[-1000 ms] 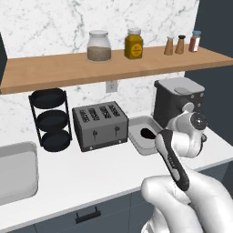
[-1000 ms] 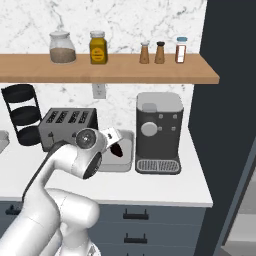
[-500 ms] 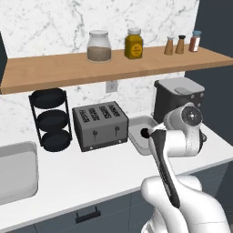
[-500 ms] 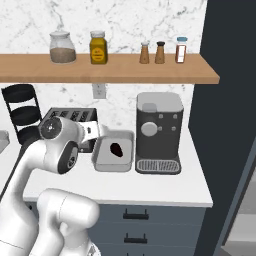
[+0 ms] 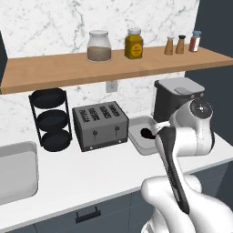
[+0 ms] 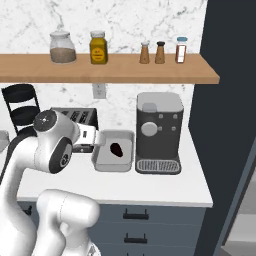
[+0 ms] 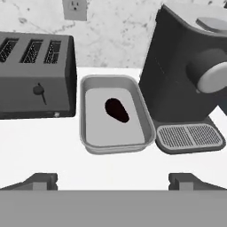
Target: Place one avocado and one chicken drumstick in each tupperware on the nearby counter, to pack two identical lunches.
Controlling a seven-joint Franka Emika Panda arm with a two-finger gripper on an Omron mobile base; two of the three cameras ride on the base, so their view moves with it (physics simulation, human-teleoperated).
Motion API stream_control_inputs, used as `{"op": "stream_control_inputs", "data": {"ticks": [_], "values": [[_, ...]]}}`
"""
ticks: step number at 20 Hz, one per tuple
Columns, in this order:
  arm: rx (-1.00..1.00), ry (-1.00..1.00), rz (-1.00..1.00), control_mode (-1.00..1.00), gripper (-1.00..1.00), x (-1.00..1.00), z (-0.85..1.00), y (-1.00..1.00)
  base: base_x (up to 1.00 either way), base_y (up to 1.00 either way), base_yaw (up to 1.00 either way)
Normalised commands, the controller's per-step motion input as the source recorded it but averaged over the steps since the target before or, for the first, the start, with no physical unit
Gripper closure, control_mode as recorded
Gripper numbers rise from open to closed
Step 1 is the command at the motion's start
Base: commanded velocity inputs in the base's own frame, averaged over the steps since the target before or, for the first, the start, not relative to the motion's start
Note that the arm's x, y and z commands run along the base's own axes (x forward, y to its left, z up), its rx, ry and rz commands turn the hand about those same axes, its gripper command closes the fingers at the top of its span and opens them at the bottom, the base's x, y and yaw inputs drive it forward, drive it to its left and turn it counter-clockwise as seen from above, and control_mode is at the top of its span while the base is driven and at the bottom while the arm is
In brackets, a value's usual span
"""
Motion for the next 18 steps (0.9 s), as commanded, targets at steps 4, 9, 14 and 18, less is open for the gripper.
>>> {"op": "stream_control_inputs", "data": {"ticks": [4, 9, 14, 18], "values": [[0.0, 0.0, 0.08, -1.0, -1.0, -0.79, -0.32, 0.0, 0.0, 0.0, 0.0], [0.0, 0.0, 0.04, 1.0, -1.0, -0.36, -0.2, 0.02, -0.6, 0.0, 0.05], [0.0, 0.0, 0.0, 1.0, -1.0, 0.0, 0.0, 0.0, -1.0, -0.46, -0.01], [0.0, 0.0, 0.0, 1.0, -1.0, 0.0, 0.0, 0.0, -0.66, -1.0, -0.08]]}}
